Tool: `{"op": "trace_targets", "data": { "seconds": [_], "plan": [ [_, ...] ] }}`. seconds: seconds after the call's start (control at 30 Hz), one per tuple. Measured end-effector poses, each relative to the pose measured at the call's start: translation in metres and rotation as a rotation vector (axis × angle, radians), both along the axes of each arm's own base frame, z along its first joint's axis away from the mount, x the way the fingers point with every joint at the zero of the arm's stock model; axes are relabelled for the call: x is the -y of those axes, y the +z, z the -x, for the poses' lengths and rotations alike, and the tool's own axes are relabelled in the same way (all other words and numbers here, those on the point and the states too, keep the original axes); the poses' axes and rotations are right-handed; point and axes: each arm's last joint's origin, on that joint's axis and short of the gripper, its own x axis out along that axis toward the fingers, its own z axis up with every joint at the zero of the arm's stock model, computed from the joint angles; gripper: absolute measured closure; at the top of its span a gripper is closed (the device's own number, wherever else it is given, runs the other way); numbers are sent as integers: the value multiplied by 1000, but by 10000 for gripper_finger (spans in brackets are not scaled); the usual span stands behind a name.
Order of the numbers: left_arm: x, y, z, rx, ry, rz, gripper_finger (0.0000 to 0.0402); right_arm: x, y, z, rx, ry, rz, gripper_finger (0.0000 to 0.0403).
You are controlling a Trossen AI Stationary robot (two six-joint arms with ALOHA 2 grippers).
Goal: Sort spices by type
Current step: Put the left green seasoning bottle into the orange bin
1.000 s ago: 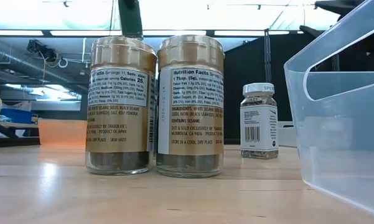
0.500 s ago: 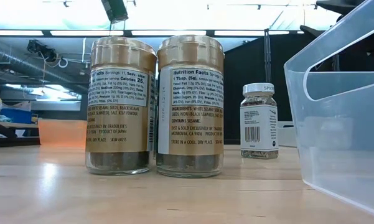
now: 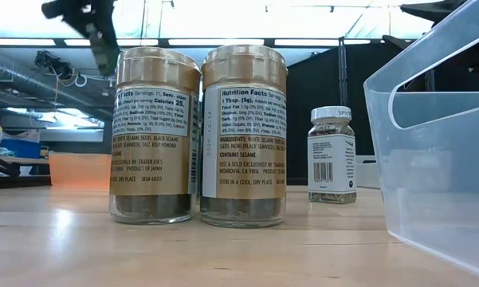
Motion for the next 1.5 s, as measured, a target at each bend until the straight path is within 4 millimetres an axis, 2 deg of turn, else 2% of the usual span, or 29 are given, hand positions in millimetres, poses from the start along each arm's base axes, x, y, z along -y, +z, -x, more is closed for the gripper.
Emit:
{"op": "trace_targets", "data": {
  "seconds": [0.17,0.37,0.53,0.93,1.13,1.27,1.5],
  "plan": [
    [-10,-30,2,-8,116,36,213,1,-1,0,-13,-28,-13,164],
    [-32,-55,-3,-3,227,98,213,2,-3,-1,-25,-56,-26,163],
    [-56,-67,-6,32,281,158,213,3,-4,-1,-36,-74,-34,165],
    [-118,-93,-10,-65,326,252,213,3,-6,-2,-64,-74,-41,167],
    [-150,-108,-2,-65,351,312,212,3,-7,-2,-63,-65,-67,167],
    [-166,-115,-1,-39,358,326,212,3,-7,-2,-71,-66,-69,167],
    [-183,-134,-6,-23,387,384,212,4,-9,-3,-84,-92,-79,170]
  ]
}}
